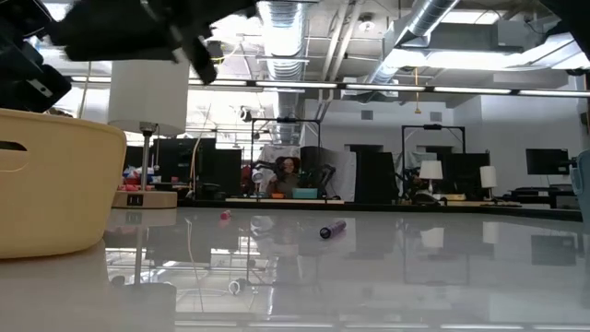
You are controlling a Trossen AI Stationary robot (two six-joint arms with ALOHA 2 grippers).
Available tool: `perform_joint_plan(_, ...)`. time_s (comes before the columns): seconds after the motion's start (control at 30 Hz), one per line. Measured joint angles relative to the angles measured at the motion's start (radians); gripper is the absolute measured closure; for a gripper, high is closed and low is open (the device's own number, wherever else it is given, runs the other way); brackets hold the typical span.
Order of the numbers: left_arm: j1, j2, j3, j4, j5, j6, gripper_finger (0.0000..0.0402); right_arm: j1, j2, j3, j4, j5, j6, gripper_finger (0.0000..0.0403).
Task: Sort crayons
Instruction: Put the pink crayon into the yellow bin
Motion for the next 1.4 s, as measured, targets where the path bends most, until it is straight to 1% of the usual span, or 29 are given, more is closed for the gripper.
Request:
perform_joint_plan(0.17,0.000,0.000,0.000,0.000,0.000,0.000,0.0401,-0.049,-0.078,0.000,-0.133,0.002,-0.068,0.0344)
perform_joint_plan(0.27,0.000,0.000,0.000,0.000,0.000,0.000,0.0401,-0.087,-0.110,0.001,-0.220,0.006,-0.069,0.0344)
perform_joint_plan(0.37,0.000,0.000,0.000,0.000,0.000,0.000,0.0401,-0.130,-0.115,0.000,-0.315,0.016,-0.057,0.0342)
perform_joint_plan(0.43,0.000,0.000,0.000,0.000,0.000,0.000,0.0401,-0.157,-0.113,-0.001,-0.383,0.081,-0.048,0.0341)
perform_joint_plan(0.53,0.000,0.000,0.000,0.000,0.000,0.000,0.0401,-0.192,-0.113,-0.001,-0.477,0.245,-0.031,0.0340)
perform_joint_plan(0.6,0.000,0.000,0.000,0.000,0.000,0.000,0.0401,-0.217,-0.113,-0.001,-0.520,0.327,-0.028,0.0340)
perform_joint_plan(0.67,0.000,0.000,0.000,0.000,0.000,0.000,0.0401,-0.238,-0.113,-0.001,-0.528,0.360,0.001,0.0340)
perform_joint_plan(0.8,0.000,0.000,0.000,0.000,0.000,0.000,0.0401,-0.270,-0.111,-0.001,-0.524,0.359,0.053,0.0335)
perform_joint_plan(0.9,0.000,0.000,0.000,0.000,0.000,0.000,0.0401,-0.281,-0.092,-0.001,-0.529,0.355,0.085,0.0312)
perform_joint_plan(1.03,0.000,0.000,0.000,0.000,0.000,0.000,0.0401,-0.285,-0.053,-0.001,-0.523,0.345,0.133,0.0257)
perform_joint_plan(1.13,0.000,0.000,0.000,0.000,-0.001,0.000,0.0401,-0.286,-0.013,-0.001,-0.509,0.317,0.170,0.0214)
perform_joint_plan(1.2,0.000,0.000,0.000,0.000,0.002,0.000,0.0401,-0.286,0.017,-0.002,-0.516,0.301,0.196,0.0193)
perform_joint_plan(1.3,0.000,0.000,0.000,0.000,0.001,0.000,0.0401,-0.290,0.045,-0.002,-0.509,0.283,0.206,0.0176)
perform_joint_plan(1.4,0.000,0.000,0.000,0.000,0.001,0.000,0.0401,-0.292,0.067,0.000,-0.479,0.271,0.216,0.0173)
